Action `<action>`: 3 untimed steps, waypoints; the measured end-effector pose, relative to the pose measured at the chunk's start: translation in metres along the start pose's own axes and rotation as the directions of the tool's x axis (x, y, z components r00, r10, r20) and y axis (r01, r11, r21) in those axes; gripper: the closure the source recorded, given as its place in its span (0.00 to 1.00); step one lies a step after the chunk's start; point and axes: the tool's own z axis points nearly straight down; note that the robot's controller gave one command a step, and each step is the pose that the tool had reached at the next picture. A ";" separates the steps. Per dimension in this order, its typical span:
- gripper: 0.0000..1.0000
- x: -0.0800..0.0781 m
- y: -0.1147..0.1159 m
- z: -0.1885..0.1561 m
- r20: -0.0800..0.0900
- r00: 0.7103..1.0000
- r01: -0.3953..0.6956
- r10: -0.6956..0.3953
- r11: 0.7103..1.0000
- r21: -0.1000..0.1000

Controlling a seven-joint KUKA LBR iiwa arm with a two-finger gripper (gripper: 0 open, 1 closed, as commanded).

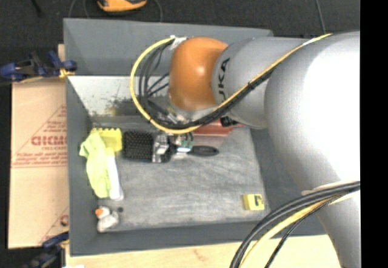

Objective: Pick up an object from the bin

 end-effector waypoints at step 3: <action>1.00 0.002 0.000 -0.023 -0.026 1.000 0.000 0.000 1.000 0.002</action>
Offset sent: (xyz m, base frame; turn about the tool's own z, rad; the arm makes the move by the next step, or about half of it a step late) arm 0.0000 0.0000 0.0359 0.0000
